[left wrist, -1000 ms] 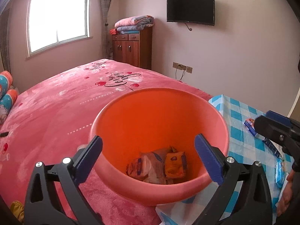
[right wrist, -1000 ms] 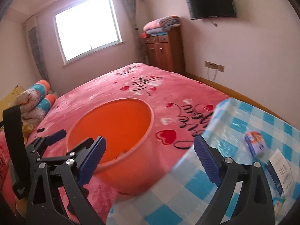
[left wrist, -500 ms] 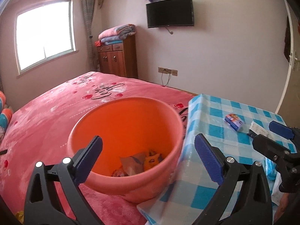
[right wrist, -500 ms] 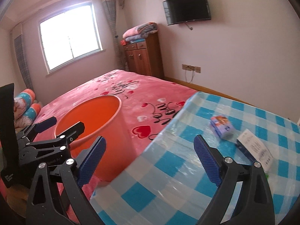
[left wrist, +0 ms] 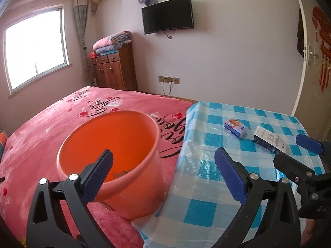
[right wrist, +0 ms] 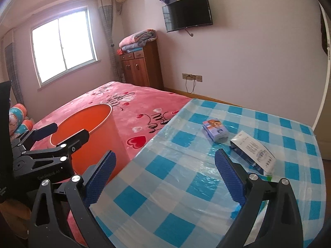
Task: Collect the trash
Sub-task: 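Move both tools back over the table toward the remaining trash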
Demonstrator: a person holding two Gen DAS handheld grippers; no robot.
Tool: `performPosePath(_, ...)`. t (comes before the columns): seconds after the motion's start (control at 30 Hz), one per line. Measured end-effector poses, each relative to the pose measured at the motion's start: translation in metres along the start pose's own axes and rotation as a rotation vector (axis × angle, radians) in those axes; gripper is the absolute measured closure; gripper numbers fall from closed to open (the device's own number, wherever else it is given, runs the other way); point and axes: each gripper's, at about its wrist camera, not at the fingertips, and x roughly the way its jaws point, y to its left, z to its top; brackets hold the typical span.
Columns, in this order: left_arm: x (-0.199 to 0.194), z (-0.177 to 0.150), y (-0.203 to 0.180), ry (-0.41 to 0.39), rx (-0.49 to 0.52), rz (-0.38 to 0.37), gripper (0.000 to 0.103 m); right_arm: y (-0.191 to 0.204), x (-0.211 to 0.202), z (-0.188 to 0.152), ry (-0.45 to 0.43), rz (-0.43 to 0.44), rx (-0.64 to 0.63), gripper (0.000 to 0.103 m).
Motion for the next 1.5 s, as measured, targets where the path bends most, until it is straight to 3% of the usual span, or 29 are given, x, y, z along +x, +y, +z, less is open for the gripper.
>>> performPosePath(0.77, -0.009, -0.023, -0.072, 0.038, 0.123, -0.070, 0.004, -0.062, -0.032, -0.048, 0.007, -0.106, 0.097, 0.008)
performPosePath(1.5, 0.019, -0.044, -0.133, 0.123, 0.236, -0.090, 0.004, -0.138, -0.027, -0.088, 0.039, -0.162, 0.241, 0.008)
